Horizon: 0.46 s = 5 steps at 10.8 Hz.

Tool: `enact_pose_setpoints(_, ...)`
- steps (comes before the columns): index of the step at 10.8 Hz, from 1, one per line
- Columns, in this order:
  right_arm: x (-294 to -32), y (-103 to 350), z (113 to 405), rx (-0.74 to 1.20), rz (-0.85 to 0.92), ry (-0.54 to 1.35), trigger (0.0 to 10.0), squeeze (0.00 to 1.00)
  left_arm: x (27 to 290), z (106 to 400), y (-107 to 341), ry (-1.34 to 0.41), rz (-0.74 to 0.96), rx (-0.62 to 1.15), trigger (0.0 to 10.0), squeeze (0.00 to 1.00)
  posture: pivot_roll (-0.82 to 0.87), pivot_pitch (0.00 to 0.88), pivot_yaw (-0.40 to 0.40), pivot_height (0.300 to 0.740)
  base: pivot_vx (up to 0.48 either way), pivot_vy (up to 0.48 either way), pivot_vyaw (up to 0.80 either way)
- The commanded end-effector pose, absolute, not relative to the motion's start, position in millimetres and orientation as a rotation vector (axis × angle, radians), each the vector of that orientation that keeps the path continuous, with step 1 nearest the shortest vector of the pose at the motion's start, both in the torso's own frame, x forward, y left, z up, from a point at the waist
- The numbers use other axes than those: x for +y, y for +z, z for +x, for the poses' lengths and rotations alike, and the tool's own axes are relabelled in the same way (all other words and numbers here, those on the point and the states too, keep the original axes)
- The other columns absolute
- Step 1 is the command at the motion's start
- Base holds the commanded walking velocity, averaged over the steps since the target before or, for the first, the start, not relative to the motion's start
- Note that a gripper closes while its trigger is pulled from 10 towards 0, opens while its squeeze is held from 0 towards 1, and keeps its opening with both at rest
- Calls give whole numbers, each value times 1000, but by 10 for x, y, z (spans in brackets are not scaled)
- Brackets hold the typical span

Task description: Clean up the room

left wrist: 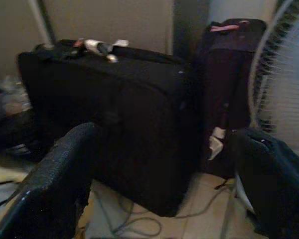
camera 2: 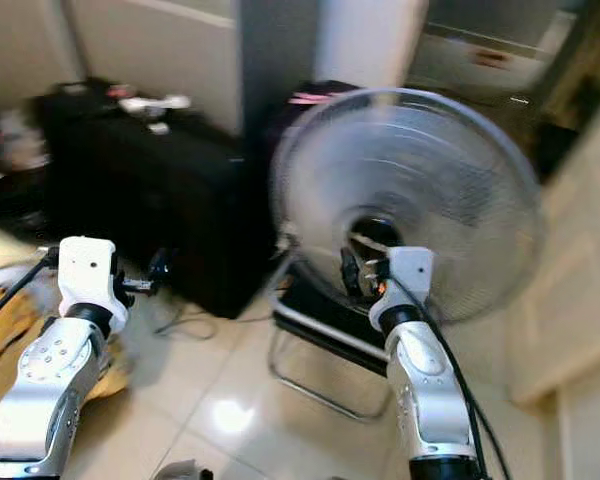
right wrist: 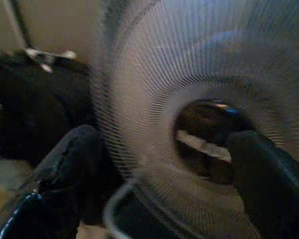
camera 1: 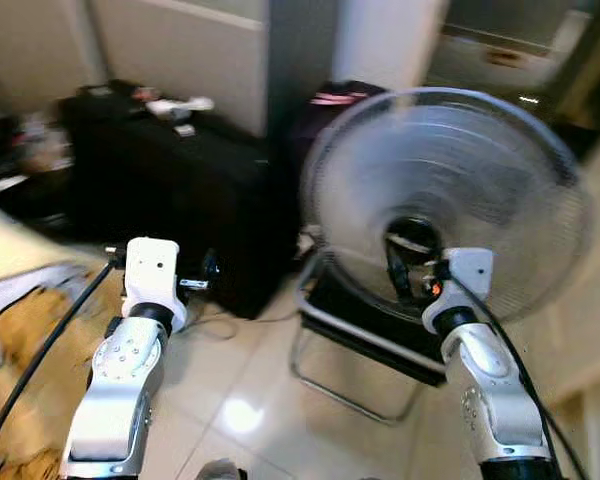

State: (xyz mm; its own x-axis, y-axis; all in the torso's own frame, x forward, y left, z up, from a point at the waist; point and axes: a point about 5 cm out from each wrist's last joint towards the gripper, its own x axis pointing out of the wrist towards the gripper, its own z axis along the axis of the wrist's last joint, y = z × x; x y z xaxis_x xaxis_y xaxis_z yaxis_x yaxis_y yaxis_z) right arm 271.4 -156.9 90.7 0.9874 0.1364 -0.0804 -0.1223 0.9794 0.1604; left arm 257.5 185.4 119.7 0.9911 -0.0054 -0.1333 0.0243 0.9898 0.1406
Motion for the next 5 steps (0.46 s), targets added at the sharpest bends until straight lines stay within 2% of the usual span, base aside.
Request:
enact_pose_setpoints(1,-1653,942,2720,70,169,81,10000,1000,1809,2612,1222,-32,149,119,10000,0,-50,0,-55,740,0,0,0)
enact_pose_setpoints(2,-1675,930,2732,92,219,44,10000,1000,1820,2629,1235,-36,149,116,10000,0,-47,0,-53,740,0,0,0)
enact_pose_setpoints(3,-1661,946,2755,77,82,63,10000,1000,1843,2649,1240,-45,155,120,10000,0,-50,0,-48,740,0,0,0)
enact_pose_setpoints(5,-1607,950,2782,59,68,91,10000,1000,1858,2667,1253,-44,158,112,10000,0,-45,0,-51,740,0,0,0)
